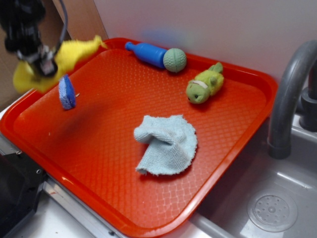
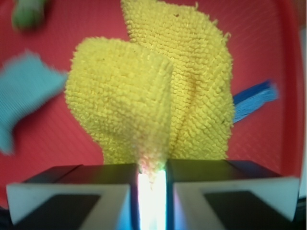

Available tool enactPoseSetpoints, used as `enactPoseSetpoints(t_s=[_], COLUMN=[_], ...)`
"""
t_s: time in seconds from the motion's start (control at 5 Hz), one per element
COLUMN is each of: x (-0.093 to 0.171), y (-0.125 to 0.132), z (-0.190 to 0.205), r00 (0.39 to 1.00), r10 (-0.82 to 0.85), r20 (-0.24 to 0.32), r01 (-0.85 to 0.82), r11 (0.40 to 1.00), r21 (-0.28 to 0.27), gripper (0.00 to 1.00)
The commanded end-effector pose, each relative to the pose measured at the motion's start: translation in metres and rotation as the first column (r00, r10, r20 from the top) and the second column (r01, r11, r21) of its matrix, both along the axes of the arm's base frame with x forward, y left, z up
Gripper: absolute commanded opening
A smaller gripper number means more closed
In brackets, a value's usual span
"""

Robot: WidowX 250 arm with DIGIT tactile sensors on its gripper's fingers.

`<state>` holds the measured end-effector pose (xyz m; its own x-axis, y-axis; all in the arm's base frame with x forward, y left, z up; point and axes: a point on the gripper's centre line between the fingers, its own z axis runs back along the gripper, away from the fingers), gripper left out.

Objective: Grab the yellow cloth.

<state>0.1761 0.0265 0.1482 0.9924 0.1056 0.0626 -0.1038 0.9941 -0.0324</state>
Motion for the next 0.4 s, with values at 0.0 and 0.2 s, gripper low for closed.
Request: enactPoseSetpoints(t_s=[0.0,0.2], x=[0.025,0.027], y=[-0.031,-0.028], z=[0.096,0.085], r00=[0.995,0.996], r10=[-0.063,-0.078], r20=[0.076,0.047], r01=[0.062,0.077], r11=[0.998,0.997], r21=[0.017,0.026], gripper=[0.0,0.0])
